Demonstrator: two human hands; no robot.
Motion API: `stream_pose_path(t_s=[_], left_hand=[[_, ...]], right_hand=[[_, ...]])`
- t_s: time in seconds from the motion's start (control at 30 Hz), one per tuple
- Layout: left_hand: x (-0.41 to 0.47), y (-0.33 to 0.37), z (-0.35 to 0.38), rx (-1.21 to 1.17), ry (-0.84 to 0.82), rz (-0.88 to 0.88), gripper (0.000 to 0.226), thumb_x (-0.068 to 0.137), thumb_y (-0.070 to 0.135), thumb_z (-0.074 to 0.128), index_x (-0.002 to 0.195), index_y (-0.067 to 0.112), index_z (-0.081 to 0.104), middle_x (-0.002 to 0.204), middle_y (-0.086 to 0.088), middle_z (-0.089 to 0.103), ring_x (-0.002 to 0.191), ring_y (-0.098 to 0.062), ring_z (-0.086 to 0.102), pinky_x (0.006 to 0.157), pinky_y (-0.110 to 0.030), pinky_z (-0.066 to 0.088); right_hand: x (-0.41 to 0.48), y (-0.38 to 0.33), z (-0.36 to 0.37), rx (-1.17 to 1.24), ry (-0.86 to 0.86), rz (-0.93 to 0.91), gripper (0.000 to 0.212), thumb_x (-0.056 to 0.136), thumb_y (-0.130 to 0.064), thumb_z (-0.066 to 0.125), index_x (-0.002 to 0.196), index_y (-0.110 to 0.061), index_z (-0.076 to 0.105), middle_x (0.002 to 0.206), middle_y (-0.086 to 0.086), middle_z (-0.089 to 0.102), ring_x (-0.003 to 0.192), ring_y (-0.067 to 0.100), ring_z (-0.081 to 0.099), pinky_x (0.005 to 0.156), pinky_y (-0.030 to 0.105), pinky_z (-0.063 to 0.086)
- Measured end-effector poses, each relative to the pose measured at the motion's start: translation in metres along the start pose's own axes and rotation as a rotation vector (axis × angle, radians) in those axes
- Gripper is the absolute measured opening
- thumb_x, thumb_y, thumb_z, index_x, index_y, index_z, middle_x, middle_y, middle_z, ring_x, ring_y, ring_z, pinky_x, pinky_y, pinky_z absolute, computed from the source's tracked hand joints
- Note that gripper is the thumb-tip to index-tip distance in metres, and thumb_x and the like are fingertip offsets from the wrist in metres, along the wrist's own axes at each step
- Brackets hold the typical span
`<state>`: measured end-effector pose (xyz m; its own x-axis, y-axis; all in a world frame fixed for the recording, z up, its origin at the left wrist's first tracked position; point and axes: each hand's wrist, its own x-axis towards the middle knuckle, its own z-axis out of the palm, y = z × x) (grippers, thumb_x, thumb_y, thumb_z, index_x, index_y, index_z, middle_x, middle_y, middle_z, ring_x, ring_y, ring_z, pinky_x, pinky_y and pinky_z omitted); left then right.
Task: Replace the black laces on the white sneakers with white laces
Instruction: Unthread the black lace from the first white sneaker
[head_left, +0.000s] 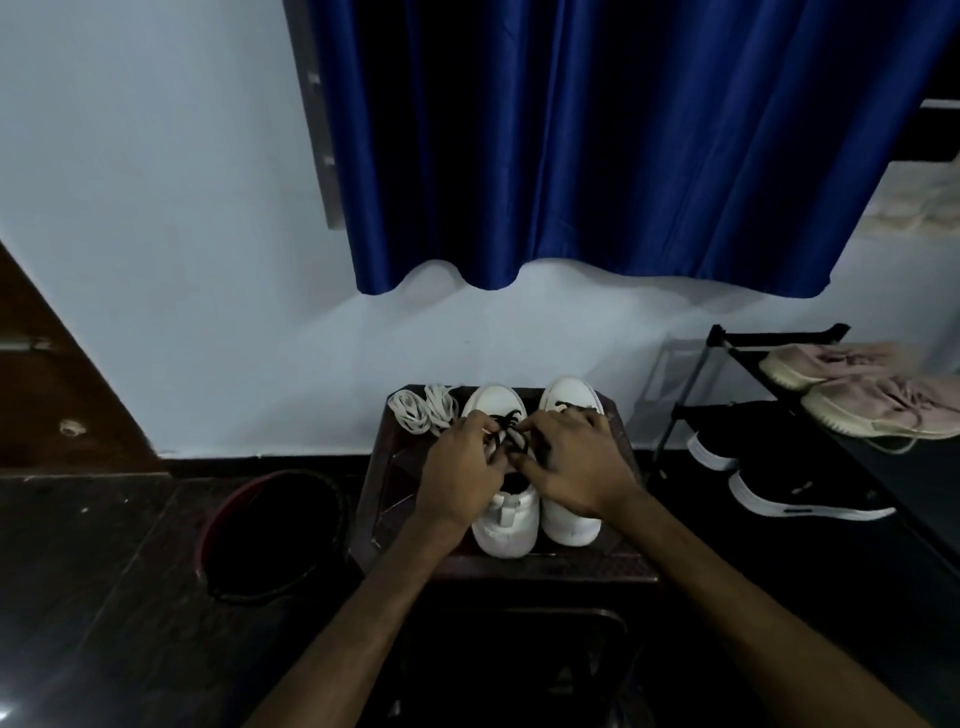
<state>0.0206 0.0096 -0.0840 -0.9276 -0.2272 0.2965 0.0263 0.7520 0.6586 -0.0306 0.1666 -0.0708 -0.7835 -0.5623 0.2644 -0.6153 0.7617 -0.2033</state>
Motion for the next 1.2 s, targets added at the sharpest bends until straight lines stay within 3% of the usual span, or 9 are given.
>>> stream_pose_path(t_s=[0.23, 0.47, 0.87, 1.07, 1.2], left_hand=[[-0.001, 0.000, 0.000, 0.029, 0.066, 0.020, 0.026, 0.088, 0.025, 0.065, 0.109, 0.012, 0.059, 0.102, -0.004, 0.070, 0.095, -0.022, 0.066, 0.076, -0.030, 0.046], [0.007, -0.003, 0.007, 0.027, 0.103, 0.036, 0.024, 0.092, 0.030, 0.062, 0.108, 0.011, 0.058, 0.097, -0.004, 0.072, 0.090, -0.025, 0.068, 0.071, -0.031, 0.046], [-0.003, -0.003, 0.003, 0.017, 0.117, 0.042, 0.024, 0.094, 0.032, 0.060, 0.107, 0.012, 0.059, 0.097, -0.006, 0.073, 0.091, -0.027, 0.069, 0.077, -0.040, 0.053], [-0.010, 0.000, 0.004, 0.066, 0.108, 0.040, 0.023, 0.098, 0.033, 0.054, 0.107, 0.013, 0.060, 0.094, -0.004, 0.072, 0.086, -0.025, 0.068, 0.072, -0.034, 0.048], [-0.006, -0.001, -0.003, 0.067, 0.092, -0.009, 0.013, 0.096, 0.025, 0.058, 0.091, 0.014, 0.061, 0.079, -0.004, 0.071, 0.076, -0.024, 0.067, 0.063, -0.027, 0.040]], right_hand=[[0.001, 0.003, -0.002, 0.067, 0.024, -0.015, 0.047, 0.080, -0.063, 0.037, 0.107, -0.031, 0.059, 0.100, -0.010, 0.065, 0.101, 0.013, 0.057, 0.086, 0.031, 0.025], [0.006, 0.002, -0.005, 0.084, 0.054, 0.012, 0.024, 0.087, -0.048, 0.058, 0.104, -0.031, 0.061, 0.098, -0.013, 0.066, 0.101, 0.011, 0.057, 0.078, 0.025, 0.016], [-0.002, -0.002, -0.003, 0.121, 0.070, 0.006, 0.025, 0.086, -0.052, 0.055, 0.099, -0.031, 0.061, 0.094, -0.011, 0.066, 0.097, 0.009, 0.058, 0.088, 0.032, 0.029], [-0.004, 0.005, 0.002, 0.099, 0.061, -0.020, 0.030, 0.088, -0.055, 0.048, 0.100, -0.030, 0.058, 0.096, -0.012, 0.064, 0.099, 0.011, 0.057, 0.098, 0.040, 0.033], [-0.004, 0.003, 0.002, 0.135, 0.102, -0.036, 0.034, 0.089, -0.057, 0.045, 0.101, -0.029, 0.059, 0.100, -0.010, 0.065, 0.100, 0.012, 0.056, 0.098, 0.036, 0.030]])
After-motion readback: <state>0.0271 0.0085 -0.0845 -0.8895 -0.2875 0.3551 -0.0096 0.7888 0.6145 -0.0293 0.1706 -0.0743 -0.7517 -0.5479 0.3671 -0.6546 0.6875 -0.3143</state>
